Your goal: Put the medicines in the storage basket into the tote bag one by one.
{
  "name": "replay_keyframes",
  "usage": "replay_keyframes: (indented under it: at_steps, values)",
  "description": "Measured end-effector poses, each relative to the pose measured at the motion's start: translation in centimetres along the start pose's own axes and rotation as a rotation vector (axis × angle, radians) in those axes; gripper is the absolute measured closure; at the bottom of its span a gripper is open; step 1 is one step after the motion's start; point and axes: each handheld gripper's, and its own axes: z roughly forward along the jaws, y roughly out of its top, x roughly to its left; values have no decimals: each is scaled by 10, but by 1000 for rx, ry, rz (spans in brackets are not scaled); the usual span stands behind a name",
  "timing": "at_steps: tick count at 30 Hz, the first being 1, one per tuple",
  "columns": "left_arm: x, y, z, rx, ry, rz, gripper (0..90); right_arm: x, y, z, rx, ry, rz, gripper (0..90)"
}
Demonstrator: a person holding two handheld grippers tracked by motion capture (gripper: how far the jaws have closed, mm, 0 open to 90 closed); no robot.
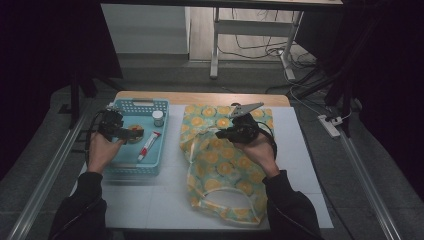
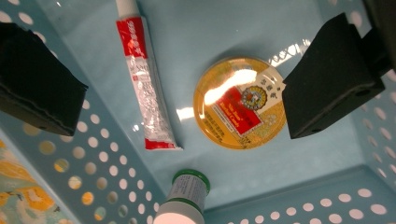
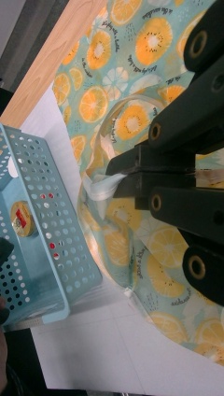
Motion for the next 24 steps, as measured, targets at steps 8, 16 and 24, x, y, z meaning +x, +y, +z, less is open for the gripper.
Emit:
replay_keyframes:
  at_steps: [8, 16, 24]
  values:
    - [8, 6, 21, 54, 9, 2, 0, 0, 0, -1, 4, 5, -7, 894]
    - [17, 10, 38, 99, 14, -13, 0, 0, 0, 0, 3, 5, -7, 894]
    - [20, 13, 52, 178, 58, -13, 0, -1, 0, -1, 2, 7, -9, 894]
